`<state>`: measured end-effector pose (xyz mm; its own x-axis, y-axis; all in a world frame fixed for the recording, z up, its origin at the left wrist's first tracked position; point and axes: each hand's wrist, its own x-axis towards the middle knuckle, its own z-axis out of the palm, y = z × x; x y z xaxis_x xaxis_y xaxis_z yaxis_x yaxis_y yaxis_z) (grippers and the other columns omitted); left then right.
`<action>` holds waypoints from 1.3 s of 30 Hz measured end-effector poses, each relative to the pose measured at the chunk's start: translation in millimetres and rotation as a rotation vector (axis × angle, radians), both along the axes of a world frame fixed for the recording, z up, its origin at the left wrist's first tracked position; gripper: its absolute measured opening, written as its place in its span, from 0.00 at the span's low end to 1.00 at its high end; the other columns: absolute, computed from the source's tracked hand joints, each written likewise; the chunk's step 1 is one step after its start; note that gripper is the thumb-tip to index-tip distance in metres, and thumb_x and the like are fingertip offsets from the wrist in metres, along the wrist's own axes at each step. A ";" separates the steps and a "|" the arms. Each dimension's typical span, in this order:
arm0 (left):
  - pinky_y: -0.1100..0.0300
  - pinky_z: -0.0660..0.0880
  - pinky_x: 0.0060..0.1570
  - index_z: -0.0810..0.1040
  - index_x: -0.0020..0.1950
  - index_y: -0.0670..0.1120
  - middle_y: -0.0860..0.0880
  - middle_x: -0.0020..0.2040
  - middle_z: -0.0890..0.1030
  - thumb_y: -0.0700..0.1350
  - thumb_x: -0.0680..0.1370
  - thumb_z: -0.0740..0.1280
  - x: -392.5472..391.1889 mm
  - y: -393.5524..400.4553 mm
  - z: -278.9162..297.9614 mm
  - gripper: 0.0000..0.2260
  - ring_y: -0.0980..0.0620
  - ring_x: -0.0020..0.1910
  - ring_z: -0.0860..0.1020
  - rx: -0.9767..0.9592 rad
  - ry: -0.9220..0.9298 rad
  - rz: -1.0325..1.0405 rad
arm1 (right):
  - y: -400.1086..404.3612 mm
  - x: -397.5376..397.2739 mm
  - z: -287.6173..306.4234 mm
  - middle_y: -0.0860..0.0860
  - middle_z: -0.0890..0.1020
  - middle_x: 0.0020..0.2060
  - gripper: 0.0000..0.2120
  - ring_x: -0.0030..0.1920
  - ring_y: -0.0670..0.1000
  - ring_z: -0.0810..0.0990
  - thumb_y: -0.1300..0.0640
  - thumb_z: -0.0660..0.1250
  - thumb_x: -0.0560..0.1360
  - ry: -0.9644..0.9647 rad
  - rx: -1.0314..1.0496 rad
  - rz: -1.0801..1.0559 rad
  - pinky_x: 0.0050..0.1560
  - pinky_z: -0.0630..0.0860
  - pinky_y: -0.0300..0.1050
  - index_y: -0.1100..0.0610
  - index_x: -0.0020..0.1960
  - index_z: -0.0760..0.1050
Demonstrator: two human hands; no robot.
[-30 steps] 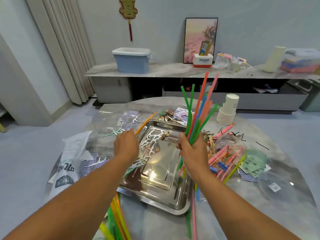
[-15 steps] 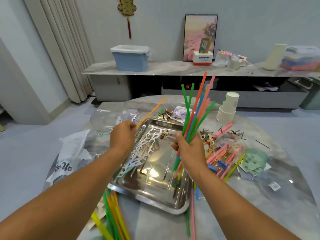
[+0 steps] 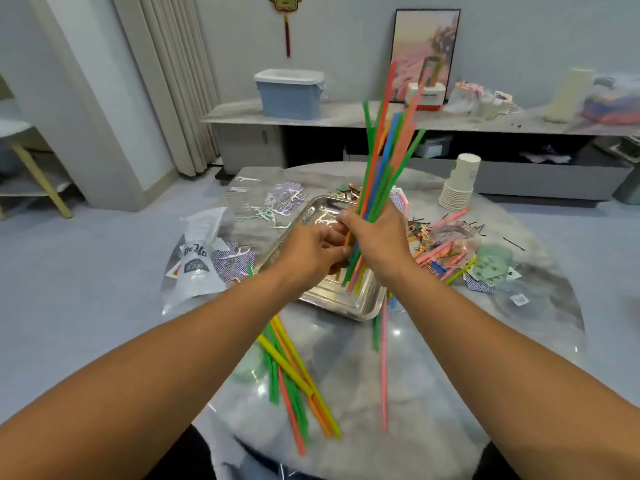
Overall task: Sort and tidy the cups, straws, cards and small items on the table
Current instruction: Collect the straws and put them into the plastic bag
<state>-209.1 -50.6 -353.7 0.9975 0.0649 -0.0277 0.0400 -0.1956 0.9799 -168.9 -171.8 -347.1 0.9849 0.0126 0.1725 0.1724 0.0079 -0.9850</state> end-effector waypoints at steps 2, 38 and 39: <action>0.59 0.72 0.40 0.82 0.49 0.42 0.51 0.36 0.79 0.38 0.80 0.69 -15.0 -0.4 -10.3 0.02 0.52 0.37 0.74 0.056 0.003 0.054 | 1.7 -8.4 1.9 0.61 0.81 0.39 0.10 0.37 0.56 0.85 0.63 0.71 0.76 -0.020 -0.031 0.057 0.44 0.84 0.58 0.57 0.53 0.71; 0.49 0.73 0.59 0.70 0.71 0.55 0.47 0.66 0.77 0.67 0.70 0.72 -60.2 -28.7 -78.1 0.34 0.42 0.66 0.74 1.082 0.035 -0.178 | -52.6 -20.8 -16.1 0.54 0.75 0.32 0.04 0.29 0.49 0.76 0.62 0.67 0.80 0.132 -0.463 0.162 0.37 0.78 0.46 0.64 0.49 0.77; 0.49 0.72 0.61 0.70 0.71 0.54 0.47 0.66 0.76 0.68 0.72 0.69 -61.3 -26.3 -77.2 0.33 0.42 0.67 0.74 1.056 0.038 -0.126 | -51.1 -23.3 -15.3 0.56 0.75 0.32 0.04 0.30 0.51 0.76 0.63 0.66 0.80 0.136 -0.469 0.180 0.37 0.78 0.46 0.63 0.48 0.77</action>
